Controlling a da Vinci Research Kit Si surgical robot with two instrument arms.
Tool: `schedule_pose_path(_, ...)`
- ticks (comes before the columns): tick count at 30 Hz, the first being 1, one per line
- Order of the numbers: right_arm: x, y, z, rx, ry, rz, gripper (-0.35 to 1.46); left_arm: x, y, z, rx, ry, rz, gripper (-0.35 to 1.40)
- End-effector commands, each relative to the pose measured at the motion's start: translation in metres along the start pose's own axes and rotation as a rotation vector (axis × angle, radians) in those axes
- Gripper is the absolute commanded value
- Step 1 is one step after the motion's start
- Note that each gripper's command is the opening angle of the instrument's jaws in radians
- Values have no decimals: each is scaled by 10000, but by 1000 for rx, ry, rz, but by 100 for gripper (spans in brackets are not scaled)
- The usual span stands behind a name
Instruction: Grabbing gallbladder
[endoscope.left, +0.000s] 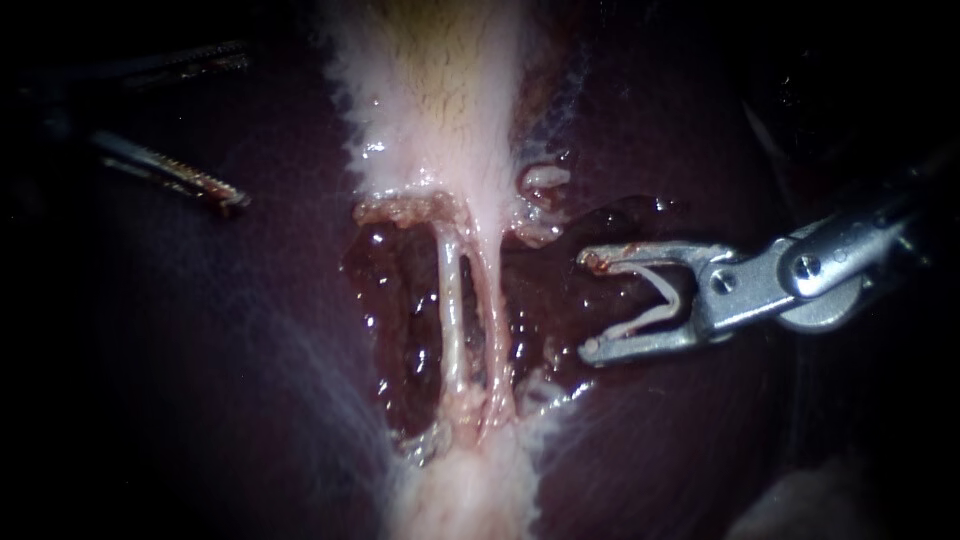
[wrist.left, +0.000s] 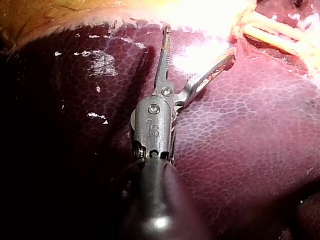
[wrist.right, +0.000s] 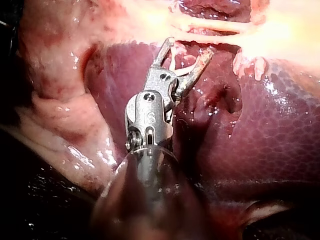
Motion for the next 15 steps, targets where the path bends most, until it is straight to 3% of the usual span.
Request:
schedule_pose_path(1, 0, 0, 0, 1, 0, 0, 50, 0, 0, 0, 0, 1, 0, 101)
schedule_pose_path(7, 0, 0, -1, 1, 0, 0, 50, 3, 5, 1, -9, -4, 0, 91)
schedule_pose_path(15, 0, 0, -2, 1, 0, 0, 50, 10, 39, 24, -25, -44, 4, 74)
